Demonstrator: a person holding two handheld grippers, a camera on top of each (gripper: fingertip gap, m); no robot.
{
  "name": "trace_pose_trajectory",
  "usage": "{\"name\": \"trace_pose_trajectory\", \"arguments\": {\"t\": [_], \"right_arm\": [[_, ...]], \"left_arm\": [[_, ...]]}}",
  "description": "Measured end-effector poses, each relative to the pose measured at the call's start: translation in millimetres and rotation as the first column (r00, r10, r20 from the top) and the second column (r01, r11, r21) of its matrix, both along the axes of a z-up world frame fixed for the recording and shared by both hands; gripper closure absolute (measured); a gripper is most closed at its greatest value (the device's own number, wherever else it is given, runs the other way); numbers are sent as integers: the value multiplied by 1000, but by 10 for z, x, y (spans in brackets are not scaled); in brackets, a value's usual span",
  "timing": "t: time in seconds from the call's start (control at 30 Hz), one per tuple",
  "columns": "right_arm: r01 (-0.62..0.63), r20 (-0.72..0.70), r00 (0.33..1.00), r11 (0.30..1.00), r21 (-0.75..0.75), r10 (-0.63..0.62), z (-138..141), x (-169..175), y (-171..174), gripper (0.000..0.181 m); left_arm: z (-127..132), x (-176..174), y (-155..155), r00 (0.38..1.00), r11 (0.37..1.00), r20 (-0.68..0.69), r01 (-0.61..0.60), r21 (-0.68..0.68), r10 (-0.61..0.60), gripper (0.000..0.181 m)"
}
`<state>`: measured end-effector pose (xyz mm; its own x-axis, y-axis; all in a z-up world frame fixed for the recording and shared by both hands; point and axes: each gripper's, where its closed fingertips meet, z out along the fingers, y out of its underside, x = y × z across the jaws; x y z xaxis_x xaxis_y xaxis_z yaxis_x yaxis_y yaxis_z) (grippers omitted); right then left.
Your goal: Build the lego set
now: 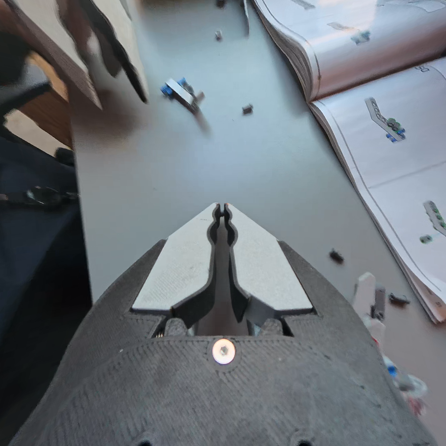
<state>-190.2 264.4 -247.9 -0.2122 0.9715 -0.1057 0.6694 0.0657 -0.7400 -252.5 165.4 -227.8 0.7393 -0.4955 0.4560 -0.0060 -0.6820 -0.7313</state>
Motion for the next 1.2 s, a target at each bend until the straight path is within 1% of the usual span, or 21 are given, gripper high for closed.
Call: {"name": "trace_pose_trajectory", "arguments": {"t": [0.03,0.07,0.13,0.2,0.23,0.3,0.37,0.43,0.53,0.6,0.7,0.77,0.83,0.9,1.03,1.07,1.13,1.2], "right_arm": [[-17,-33,999,999,-48,15,59,-49,-76,181],[-23,-54,998,995,-93,18,105,-104,-130,181],[25,-44,999,990,-139,-32,111,-222,-90,181],[59,-22,998,987,-150,-63,66,-312,-5,181],[63,-11,998,982,-180,-66,61,-339,-3,181],[55,-33,997,958,-281,-67,157,-408,-65,181],[14,-108,992,930,-368,-58,338,-485,-179,181],[-12,-184,981,915,-404,-69,498,-554,-256,181],[-22,-289,951,911,-412,-108,696,-624,-313,181],[14,-336,931,932,-363,-145,761,-652,-305,181],[93,-354,918,966,-241,-177,759,-672,-290,181],[130,-367,911,976,-176,-187,760,-681,-290,181],[152,-375,906,977,-147,-197,758,-693,-301,181],[155,-374,906,978,-142,-198,748,-703,-332,181],[158,-382,902,978,-137,-200,739,-704,-361,181],[160,-386,900,977,-142,-203,745,-701,-362,181],[164,-391,896,974,-153,-212,753,-695,-360,181],[167,-393,893,973,-158,-217,750,-690,-358,181]], "left_arm": [[10,31,49,999,999,-42,10,40,-9,148],[19,53,110,996,996,-90,18,84,-11,149],[13,100,212,984,990,-178,39,138,-14,150],[-24,146,283,972,988,-232,55,146,-20,150],[-35,155,318,967,987,-254,53,152,-13,150],[-27,149,394,952,981,-305,43,191,17,151],[9,158,465,943,972,-329,29,232,51,154],[72,192,514,952,965,-296,9,261,71,155],[183,223,542,980,962,-185,-21,272,73,156],[249,192,563,989,961,-118,-53,271,88,154],[388,139,597,994,950,-23,-96,298,108,154],[432,151,606,995,951,29,-99,293,94,155],[449,190,607,994,957,86,-90,275,69,155],[437,187,623,992,960,105,-96,263,71,156],[468,132,646,989,952,111,-122,282,94,160],[476,128,645,989,950,114,-123,286,94,163],[478,134,635,990,948,107,-116,295,88,174],[485,127,638,990,943,101,-122,309,95,177]]}}
